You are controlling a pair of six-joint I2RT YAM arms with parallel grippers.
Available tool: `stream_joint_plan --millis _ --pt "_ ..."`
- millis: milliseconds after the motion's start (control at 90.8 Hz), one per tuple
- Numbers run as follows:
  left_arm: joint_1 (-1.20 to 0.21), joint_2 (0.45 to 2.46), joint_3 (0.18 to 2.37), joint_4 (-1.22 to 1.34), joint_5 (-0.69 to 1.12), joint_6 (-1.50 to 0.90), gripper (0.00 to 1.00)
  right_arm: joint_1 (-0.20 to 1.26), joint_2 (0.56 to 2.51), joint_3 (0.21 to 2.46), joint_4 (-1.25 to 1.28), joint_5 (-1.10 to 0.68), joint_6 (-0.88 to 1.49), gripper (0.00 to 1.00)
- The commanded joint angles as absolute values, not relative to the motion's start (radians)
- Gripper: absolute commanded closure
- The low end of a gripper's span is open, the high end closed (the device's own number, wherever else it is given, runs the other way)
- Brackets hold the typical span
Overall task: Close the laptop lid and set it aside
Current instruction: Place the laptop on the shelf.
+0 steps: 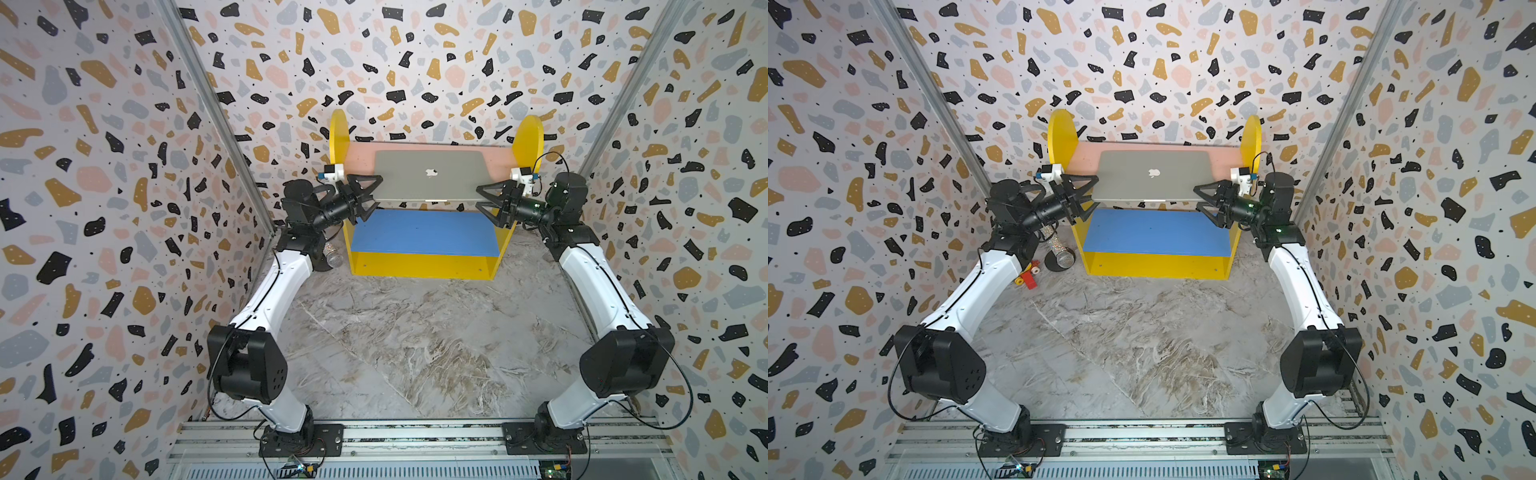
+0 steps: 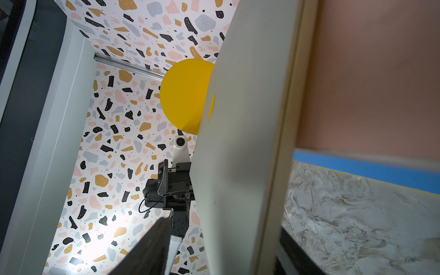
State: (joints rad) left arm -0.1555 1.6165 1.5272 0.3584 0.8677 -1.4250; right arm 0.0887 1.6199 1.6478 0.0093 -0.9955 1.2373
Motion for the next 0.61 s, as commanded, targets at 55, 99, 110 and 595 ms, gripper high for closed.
stream_joint_plan --millis 55,99,110,595 --pt "-0.146 1.556 1.502 0.365 0.893 -1.369 0.29 0.079 1.544 1.631 0.003 -0.987 1.207 0.34" --pt "-0.144 1.548 1.496 0.360 0.895 -1.366 0.29 0.078 1.535 1.622 -0.001 -0.986 1.204 0.34" --pt "-0.144 1.546 1.496 0.359 0.895 -1.365 0.29 0.078 1.532 1.620 -0.002 -0.986 1.203 0.34" --pt "-0.140 1.418 1.420 0.205 0.857 -1.243 0.37 0.078 1.428 1.535 -0.128 -0.963 1.120 0.46"
